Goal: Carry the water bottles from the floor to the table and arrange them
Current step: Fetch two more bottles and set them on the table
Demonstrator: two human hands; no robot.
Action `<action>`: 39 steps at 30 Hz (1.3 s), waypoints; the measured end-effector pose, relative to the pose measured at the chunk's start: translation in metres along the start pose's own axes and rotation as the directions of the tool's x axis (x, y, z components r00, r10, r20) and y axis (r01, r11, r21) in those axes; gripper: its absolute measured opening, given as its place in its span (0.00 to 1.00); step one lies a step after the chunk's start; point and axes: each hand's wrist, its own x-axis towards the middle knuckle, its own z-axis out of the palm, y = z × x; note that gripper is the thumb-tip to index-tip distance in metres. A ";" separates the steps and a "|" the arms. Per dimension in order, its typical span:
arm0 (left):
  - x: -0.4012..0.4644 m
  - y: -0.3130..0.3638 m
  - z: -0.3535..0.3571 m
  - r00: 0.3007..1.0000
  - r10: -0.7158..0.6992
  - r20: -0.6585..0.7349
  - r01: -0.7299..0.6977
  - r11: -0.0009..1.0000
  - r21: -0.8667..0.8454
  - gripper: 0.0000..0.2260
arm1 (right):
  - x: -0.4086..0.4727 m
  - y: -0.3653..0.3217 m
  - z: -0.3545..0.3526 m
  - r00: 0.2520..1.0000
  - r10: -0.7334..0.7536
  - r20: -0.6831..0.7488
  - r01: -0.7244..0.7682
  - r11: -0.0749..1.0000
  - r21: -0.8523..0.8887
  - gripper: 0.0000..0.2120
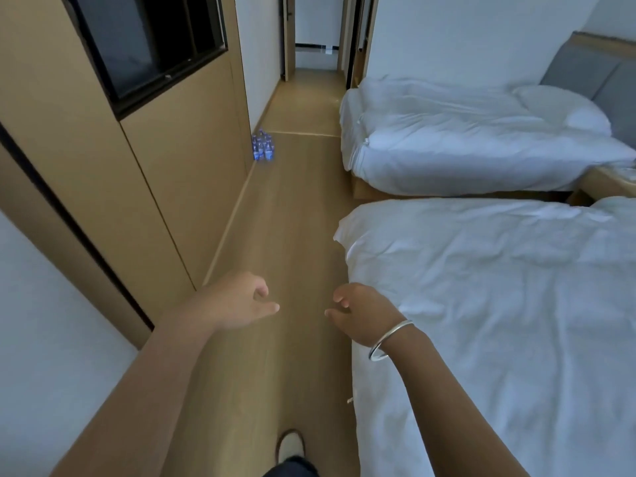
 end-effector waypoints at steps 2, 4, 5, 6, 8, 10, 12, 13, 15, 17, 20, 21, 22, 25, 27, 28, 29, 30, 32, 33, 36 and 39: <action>0.037 -0.004 -0.026 1.000 -0.001 -0.030 0.001 1.000 -0.007 0.19 | 0.041 -0.003 -0.020 1.000 0.006 -0.009 -0.006 1.000 -0.016 0.16; 0.072 -0.006 -0.049 0.999 0.009 -0.050 -0.010 1.000 -0.024 0.19 | 0.079 -0.005 -0.038 1.000 0.012 -0.023 -0.012 1.000 -0.027 0.16; 0.089 -0.007 -0.058 0.998 0.019 -0.056 -0.020 1.000 -0.023 0.18 | 0.096 -0.005 -0.044 0.999 0.012 -0.034 -0.013 1.000 -0.026 0.16; 0.105 -0.008 -0.066 0.998 0.028 -0.056 -0.029 0.999 -0.019 0.18 | 0.111 -0.004 -0.049 0.999 0.008 -0.047 -0.009 1.000 -0.023 0.15; 0.134 -0.011 -0.075 0.999 0.037 -0.040 -0.038 0.999 -0.019 0.18 | 0.138 -0.002 -0.050 0.999 0.011 -0.050 -0.012 1.000 -0.014 0.14; 0.158 -0.013 -0.078 1.000 0.031 -0.001 -0.031 0.999 -0.028 0.18 | 0.162 0.002 -0.046 0.999 0.033 0.003 -0.033 0.999 -0.012 0.14; 0.181 -0.015 -0.081 0.999 0.025 0.043 -0.023 0.999 -0.040 0.17 | 0.187 0.006 -0.042 0.998 0.048 0.041 -0.047 0.999 -0.012 0.13; 0.194 -0.017 -0.083 0.998 0.022 0.061 -0.020 0.999 -0.041 0.17 | 0.202 0.008 -0.042 0.998 0.049 0.044 -0.048 0.999 -0.013 0.13; 0.219 -0.021 -0.090 0.997 0.006 0.073 -0.004 1.000 -0.031 0.17 | 0.232 0.013 -0.045 0.999 0.031 0.039 -0.030 0.999 -0.011 0.13; 0.246 -0.024 -0.098 0.997 -0.017 0.071 0.018 0.999 -0.026 0.17 | 0.263 0.018 -0.051 0.999 0.000 0.041 0.000 1.000 -0.005 0.13; 0.292 -0.023 -0.112 0.997 -0.030 0.068 0.032 0.999 -0.023 0.16 | 0.313 0.028 -0.062 0.999 -0.023 0.034 0.024 1.000 -0.020 0.14; 0.311 -0.022 -0.118 0.998 -0.035 0.061 0.036 0.999 -0.021 0.16 | 0.333 0.032 -0.067 0.999 -0.024 0.021 0.025 0.999 -0.028 0.14; 0.330 -0.019 -0.124 0.998 -0.040 0.053 0.041 0.999 -0.017 0.17 | 0.353 0.037 -0.073 1.000 -0.024 0.008 0.024 0.999 -0.032 0.14; 0.389 -0.008 -0.148 0.999 -0.045 0.026 0.045 0.999 -0.010 0.17 | 0.411 0.051 -0.097 0.999 -0.041 -0.002 0.041 0.998 -0.040 0.14; 0.429 0.002 -0.167 0.999 -0.046 0.027 0.046 0.999 -0.012 0.17 | 0.449 0.061 -0.117 0.998 -0.066 0.005 0.066 0.996 -0.058 0.14; 0.450 0.008 -0.176 0.999 -0.047 0.026 0.048 0.999 -0.021 0.17 | 0.468 0.066 -0.129 0.997 -0.074 0.006 0.074 0.995 -0.068 0.14; 0.470 0.012 -0.185 0.999 -0.048 0.017 0.049 0.998 -0.032 0.17 | 0.488 0.071 -0.139 0.997 -0.082 0.005 0.082 0.994 -0.078 0.15; 0.491 0.016 -0.194 0.999 -0.049 -0.002 0.049 0.998 -0.043 0.16 | 0.507 0.075 -0.150 0.996 -0.089 0.003 0.088 0.992 -0.088 0.15; 0.529 0.022 -0.208 0.997 -0.048 -0.052 0.046 0.998 -0.049 0.16 | 0.544 0.084 -0.169 0.995 -0.096 0.004 0.096 0.990 -0.107 0.16; 0.546 0.024 -0.213 0.996 -0.044 -0.079 0.041 0.999 -0.033 0.17 | 0.562 0.087 -0.176 0.995 -0.097 0.009 0.098 0.988 -0.117 0.16; 0.590 0.025 -0.225 0.990 -0.042 -0.133 0.052 0.996 0.070 0.17 | 0.609 0.096 -0.190 0.994 -0.101 0.030 0.104 0.984 -0.143 0.16; 0.629 0.018 -0.237 0.988 -0.064 -0.141 0.080 0.990 0.114 0.18 | 0.652 0.100 -0.194 0.993 -0.106 0.048 0.112 0.983 -0.146 0.15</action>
